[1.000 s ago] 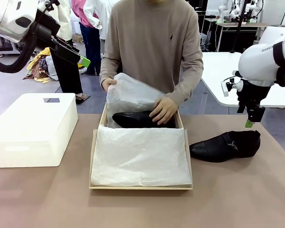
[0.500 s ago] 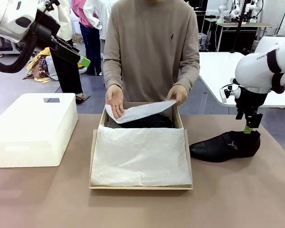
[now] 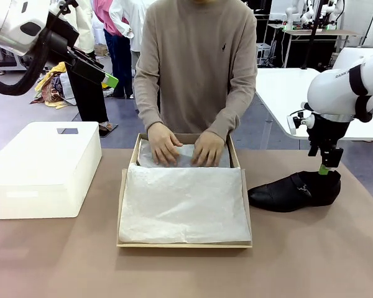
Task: Pack the shoes into the box.
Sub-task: Place the other shoe of the Shoes into the Shoes Box.
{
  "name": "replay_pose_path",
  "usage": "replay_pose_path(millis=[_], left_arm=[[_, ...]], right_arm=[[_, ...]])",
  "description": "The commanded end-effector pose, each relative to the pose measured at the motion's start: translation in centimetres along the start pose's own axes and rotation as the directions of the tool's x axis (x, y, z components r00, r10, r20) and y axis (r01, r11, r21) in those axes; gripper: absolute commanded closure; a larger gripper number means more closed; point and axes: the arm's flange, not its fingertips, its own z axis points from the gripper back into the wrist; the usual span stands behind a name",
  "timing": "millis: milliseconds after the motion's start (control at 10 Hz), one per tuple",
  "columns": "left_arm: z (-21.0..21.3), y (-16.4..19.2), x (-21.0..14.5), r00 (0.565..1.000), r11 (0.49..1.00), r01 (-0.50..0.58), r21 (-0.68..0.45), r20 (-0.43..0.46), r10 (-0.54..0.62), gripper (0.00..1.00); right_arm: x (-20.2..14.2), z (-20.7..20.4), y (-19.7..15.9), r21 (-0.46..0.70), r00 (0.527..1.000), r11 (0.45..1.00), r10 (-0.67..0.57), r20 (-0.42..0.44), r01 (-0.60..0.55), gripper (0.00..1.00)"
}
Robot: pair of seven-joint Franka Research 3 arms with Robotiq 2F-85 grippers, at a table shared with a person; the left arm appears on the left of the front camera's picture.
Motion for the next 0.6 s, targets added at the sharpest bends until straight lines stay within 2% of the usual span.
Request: replay_pose_path(millis=[0,500], left_arm=[[-0.1,0.3,-0.2,1.000,1.000,0.013,-0.016,0.020,-0.012,0.00],[-0.1,0.3,-0.2,1.000,1.000,0.013,-0.016,0.020,-0.012,0.00]], right_arm=[[0.0,-0.4,-0.2,-0.003,1.000,1.000,0.007,0.007,-0.007,0.00],[-0.2,-2.2,-0.5,0.009,1.000,1.000,0.014,0.024,-0.014,0.00]])
